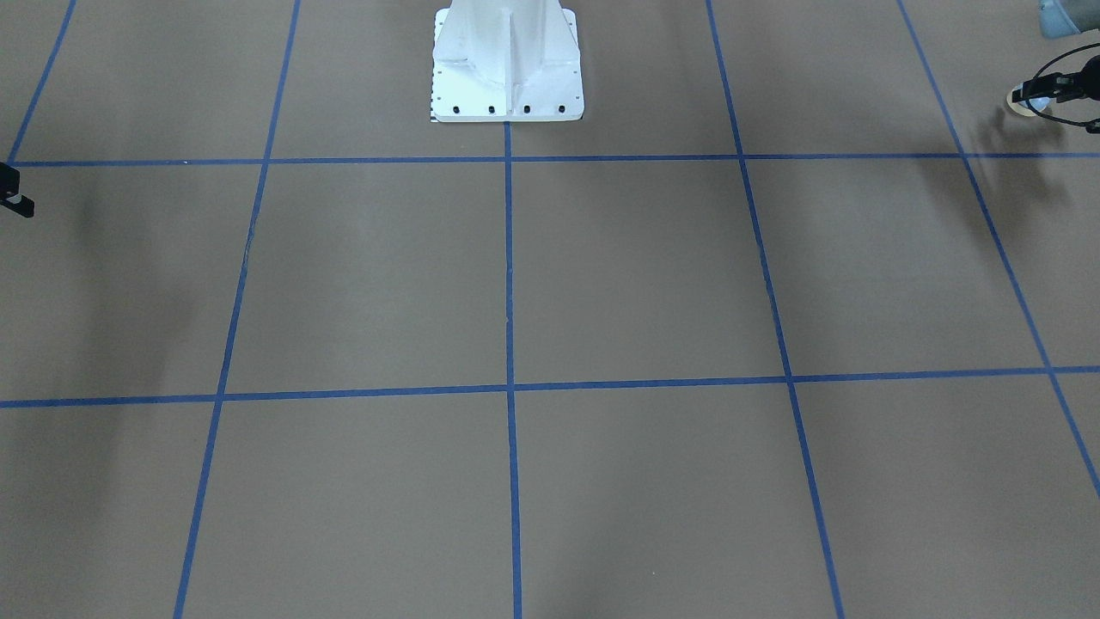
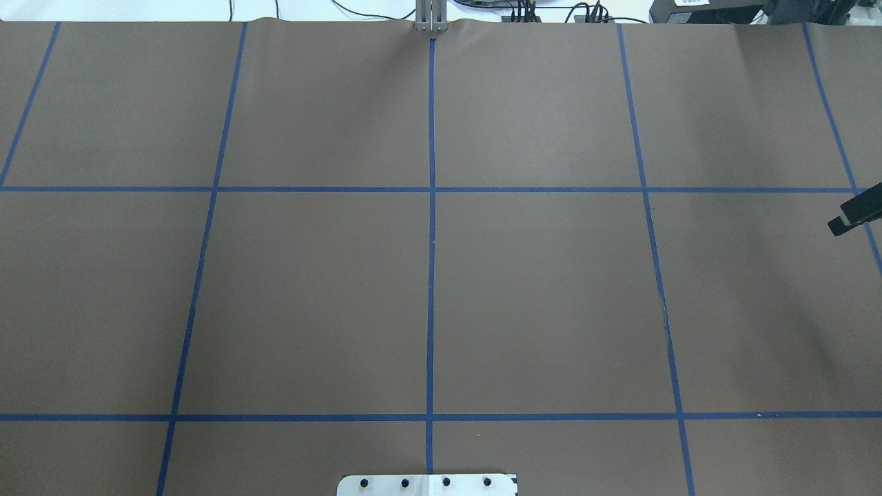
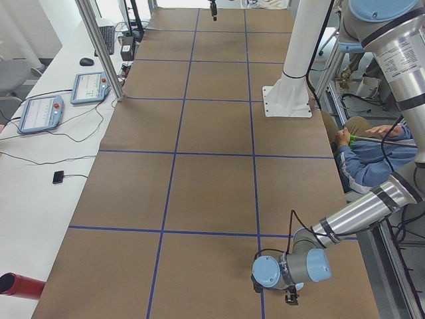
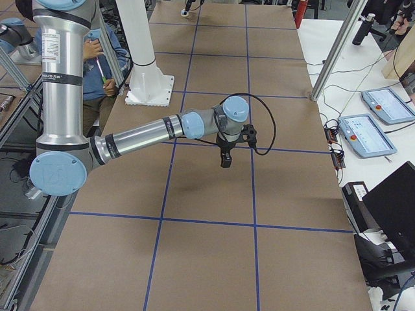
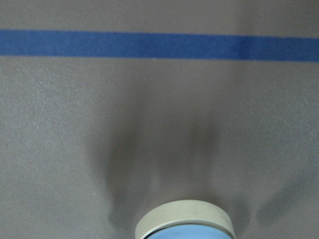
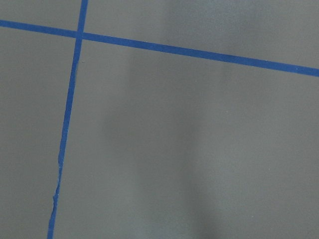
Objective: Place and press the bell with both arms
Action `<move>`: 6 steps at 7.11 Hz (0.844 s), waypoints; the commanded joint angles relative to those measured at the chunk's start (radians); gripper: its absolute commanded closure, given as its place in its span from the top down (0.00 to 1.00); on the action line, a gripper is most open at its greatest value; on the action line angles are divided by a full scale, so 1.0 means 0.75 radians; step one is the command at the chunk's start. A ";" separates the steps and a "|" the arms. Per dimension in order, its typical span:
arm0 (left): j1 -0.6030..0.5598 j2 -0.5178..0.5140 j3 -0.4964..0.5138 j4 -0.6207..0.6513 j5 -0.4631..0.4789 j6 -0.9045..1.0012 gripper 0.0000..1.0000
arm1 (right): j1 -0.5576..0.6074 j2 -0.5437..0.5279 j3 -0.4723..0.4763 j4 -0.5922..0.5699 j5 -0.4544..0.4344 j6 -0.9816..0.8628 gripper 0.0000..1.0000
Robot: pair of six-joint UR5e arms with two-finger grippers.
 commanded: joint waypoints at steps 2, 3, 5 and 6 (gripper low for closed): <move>0.001 -0.004 0.000 -0.004 -0.009 -0.001 0.98 | -0.001 -0.001 0.002 0.000 0.000 0.000 1.00; 0.001 -0.004 0.000 -0.004 -0.011 -0.001 0.93 | -0.001 -0.001 0.000 0.000 0.000 0.000 1.00; 0.001 -0.004 0.000 -0.004 -0.021 -0.001 0.59 | -0.001 -0.003 0.002 0.000 0.000 0.000 1.00; 0.001 -0.004 0.000 -0.004 -0.021 -0.001 0.41 | -0.001 -0.003 0.002 0.000 0.002 0.000 1.00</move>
